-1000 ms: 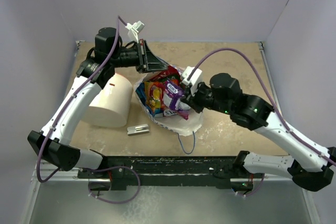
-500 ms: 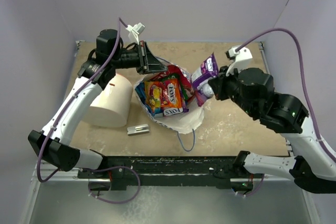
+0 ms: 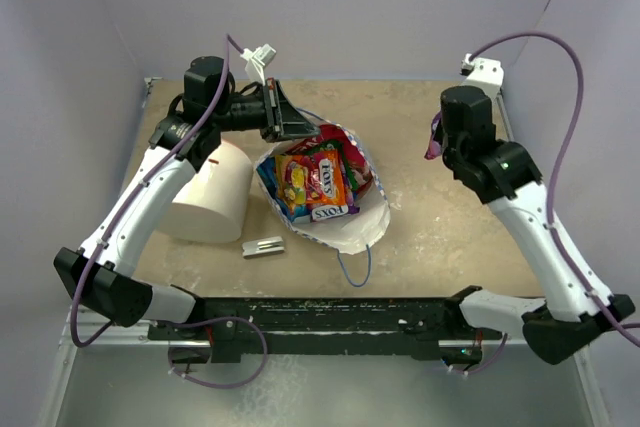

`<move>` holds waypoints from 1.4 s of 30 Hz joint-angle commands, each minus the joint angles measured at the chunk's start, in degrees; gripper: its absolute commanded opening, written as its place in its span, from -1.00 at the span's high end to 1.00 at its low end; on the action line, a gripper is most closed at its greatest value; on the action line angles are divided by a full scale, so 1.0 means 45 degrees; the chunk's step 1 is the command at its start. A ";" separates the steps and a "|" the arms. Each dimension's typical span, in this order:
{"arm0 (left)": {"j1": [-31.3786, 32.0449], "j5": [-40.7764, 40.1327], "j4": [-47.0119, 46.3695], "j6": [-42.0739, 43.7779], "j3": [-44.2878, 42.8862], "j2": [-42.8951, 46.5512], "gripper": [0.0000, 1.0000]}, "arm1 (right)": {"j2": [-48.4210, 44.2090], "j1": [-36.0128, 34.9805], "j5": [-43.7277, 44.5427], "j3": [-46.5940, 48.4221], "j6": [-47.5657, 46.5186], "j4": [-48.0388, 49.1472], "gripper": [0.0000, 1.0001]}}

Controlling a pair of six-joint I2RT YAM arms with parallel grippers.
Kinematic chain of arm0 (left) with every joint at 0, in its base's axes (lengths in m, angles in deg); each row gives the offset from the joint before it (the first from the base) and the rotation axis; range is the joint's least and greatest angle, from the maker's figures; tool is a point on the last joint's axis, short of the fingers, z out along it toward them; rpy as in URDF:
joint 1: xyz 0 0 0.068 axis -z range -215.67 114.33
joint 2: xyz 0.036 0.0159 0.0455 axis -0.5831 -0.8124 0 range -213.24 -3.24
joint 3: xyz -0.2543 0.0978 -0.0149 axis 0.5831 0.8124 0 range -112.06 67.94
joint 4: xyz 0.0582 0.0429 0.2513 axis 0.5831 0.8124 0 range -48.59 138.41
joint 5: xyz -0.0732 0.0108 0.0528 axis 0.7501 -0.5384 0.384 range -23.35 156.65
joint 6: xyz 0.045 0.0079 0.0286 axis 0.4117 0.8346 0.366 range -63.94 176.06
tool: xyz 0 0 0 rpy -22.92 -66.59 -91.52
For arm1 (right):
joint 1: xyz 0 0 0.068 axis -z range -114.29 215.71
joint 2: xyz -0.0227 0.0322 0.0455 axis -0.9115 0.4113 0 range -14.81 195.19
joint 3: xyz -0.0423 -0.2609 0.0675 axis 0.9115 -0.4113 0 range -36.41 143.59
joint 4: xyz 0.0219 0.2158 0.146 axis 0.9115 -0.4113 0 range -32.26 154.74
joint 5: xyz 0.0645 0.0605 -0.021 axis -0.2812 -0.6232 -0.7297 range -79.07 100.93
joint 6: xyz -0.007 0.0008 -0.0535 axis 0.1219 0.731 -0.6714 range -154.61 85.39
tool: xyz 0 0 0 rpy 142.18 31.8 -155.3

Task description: Take the snacks out of the paper bag

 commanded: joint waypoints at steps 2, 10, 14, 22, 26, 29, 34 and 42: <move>0.0032 0.0583 -0.0012 -0.0049 -0.0437 0.0055 1.00 | 0.1125 0.3525 -0.3471 -0.1897 -0.0026 0.5035 1.00; -0.0357 0.0522 0.2969 0.1198 -0.2334 -0.0985 1.00 | 0.4583 0.7165 -0.9717 -0.3720 0.2112 1.0039 1.00; -0.0543 0.0227 0.5386 0.2621 -0.4609 -0.2249 1.00 | 0.6430 0.8226 -1.3560 -0.3965 0.2033 1.1757 1.00; -0.0578 0.0250 0.5637 0.2720 -0.4657 -0.2593 1.00 | 0.8042 1.0304 -1.6857 -0.4918 0.1378 1.2483 0.98; -0.0578 0.0318 0.5296 0.2419 -0.3822 -0.2068 1.00 | 0.7725 1.1914 -1.6332 -0.6186 0.1894 1.1700 0.29; -0.0555 0.0303 0.4753 0.2025 -0.3015 -0.1310 1.00 | 0.7049 1.2342 -1.5519 -0.6418 0.1015 0.9674 -0.16; -0.0556 0.0792 0.3134 0.0844 -0.1538 -0.0647 1.00 | 0.5171 1.2353 -1.4484 -0.6763 0.0354 0.7589 -0.41; -0.0509 0.0643 0.1830 0.0344 -0.1309 -0.0537 1.00 | 0.1387 1.2134 -1.6345 -0.8340 -0.0355 0.4862 -0.38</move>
